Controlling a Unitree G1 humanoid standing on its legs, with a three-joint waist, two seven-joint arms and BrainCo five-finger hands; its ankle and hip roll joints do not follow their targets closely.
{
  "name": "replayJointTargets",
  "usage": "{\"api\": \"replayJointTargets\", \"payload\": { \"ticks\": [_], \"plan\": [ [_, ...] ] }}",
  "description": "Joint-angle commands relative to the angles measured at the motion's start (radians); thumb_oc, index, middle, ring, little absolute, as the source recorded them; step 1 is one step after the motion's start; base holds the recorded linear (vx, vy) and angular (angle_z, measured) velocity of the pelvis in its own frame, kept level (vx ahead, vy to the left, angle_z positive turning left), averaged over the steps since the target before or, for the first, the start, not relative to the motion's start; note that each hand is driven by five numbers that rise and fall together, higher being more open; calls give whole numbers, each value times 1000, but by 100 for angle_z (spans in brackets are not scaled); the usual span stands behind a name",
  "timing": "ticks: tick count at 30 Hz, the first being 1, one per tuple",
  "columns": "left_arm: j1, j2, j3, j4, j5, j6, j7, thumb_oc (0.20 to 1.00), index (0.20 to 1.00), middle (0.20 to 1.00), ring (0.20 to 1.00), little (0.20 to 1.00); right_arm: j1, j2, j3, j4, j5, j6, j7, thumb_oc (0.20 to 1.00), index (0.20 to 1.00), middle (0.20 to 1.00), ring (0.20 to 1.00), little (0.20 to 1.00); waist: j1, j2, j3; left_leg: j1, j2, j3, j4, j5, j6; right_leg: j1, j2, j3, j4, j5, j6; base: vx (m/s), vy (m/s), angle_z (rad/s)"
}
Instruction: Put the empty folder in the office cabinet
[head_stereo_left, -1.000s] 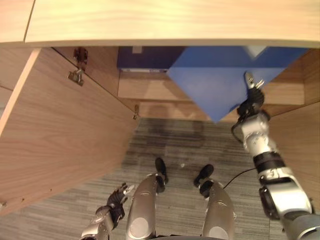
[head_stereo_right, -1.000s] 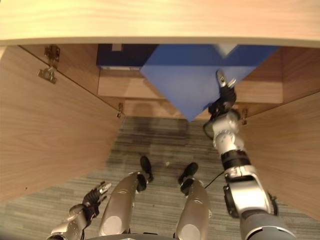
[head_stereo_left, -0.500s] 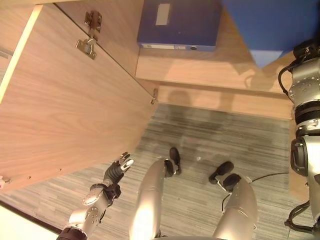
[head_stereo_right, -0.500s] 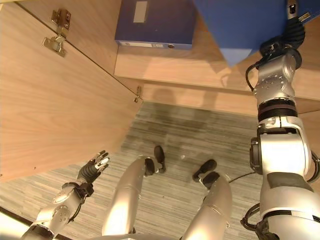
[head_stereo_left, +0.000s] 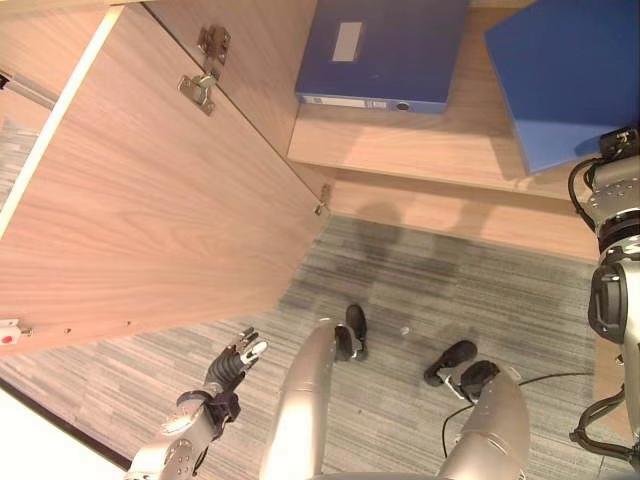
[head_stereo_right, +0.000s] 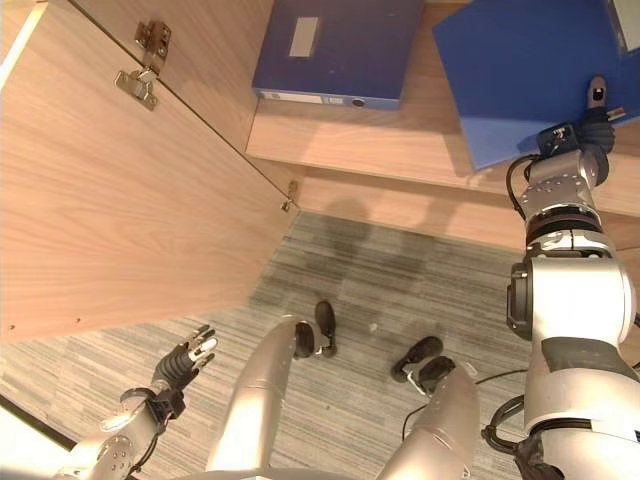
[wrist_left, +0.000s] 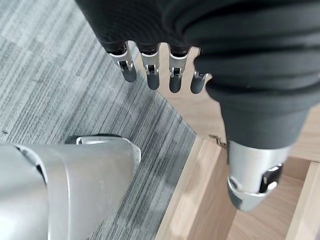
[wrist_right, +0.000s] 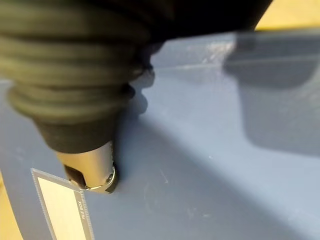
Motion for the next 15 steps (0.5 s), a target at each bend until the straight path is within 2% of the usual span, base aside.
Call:
{"api": "replayJointTargets", "payload": {
  "ticks": [1,11,15],
  "plan": [
    [17,50,27,-53,-36,-25,26,1000,1000,1000,1000,1000,-64,-73,-26,-81,62,-76,-20,200,200,200,200,200,25,19,13,-30,22,-78,48,-72,-65,71,12,91,-57,-27,75,23,-17,5],
    [29,84,23,-23,-18,-18,40,1000,1000,1000,1000,1000,-54,-29,-69,-145,115,-132,-41,200,200,200,200,200,37,30,5,-63,19,-85,110,-95,-62,43,-15,103,8,-47,84,8,3,8],
    [34,99,29,-11,-13,-19,40,1000,1000,1000,1000,1000,-69,-34,-50,-169,102,-137,-37,200,200,200,200,200,40,29,8,-71,19,-89,115,-94,-63,36,-15,109,13,-48,85,-7,-2,2]
  ]
}}
